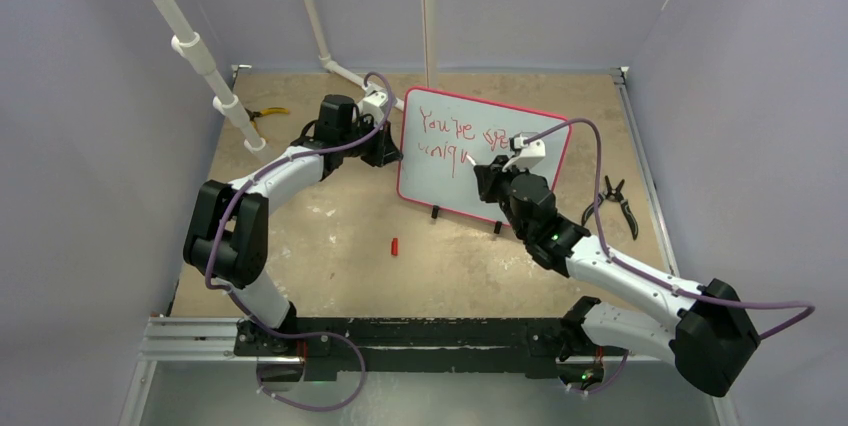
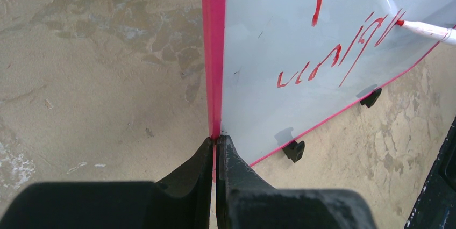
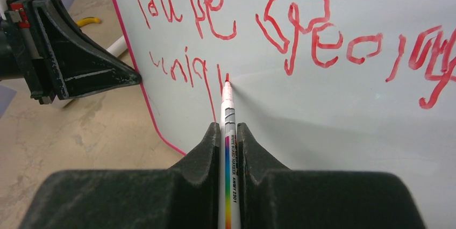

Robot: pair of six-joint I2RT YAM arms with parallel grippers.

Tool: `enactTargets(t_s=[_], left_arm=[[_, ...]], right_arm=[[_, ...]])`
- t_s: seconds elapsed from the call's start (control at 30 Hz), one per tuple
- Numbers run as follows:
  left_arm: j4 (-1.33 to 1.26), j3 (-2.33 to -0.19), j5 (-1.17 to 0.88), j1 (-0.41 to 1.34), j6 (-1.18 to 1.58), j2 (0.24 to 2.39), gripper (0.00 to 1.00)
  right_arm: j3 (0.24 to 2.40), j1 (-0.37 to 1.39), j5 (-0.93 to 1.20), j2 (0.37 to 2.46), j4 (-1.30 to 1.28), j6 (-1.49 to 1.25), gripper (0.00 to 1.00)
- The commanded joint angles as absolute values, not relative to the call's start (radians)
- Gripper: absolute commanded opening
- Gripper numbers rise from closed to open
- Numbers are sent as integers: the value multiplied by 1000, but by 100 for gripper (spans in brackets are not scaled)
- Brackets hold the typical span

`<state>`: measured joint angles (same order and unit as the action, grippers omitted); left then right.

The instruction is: Write a sentence on the whiteboard

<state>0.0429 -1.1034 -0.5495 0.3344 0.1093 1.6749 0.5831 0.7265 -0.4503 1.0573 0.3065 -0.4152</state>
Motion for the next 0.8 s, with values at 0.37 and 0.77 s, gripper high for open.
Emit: enactTargets(t_s=[0.37, 0.77], left_arm=[[34, -1122, -576, 342, 98, 1640, 0], [35, -1120, -574, 342, 98, 1638, 0]], right_arm=[[543, 719, -480, 1013, 251, -465, 0], [545, 719, -476, 980, 287, -439, 0]])
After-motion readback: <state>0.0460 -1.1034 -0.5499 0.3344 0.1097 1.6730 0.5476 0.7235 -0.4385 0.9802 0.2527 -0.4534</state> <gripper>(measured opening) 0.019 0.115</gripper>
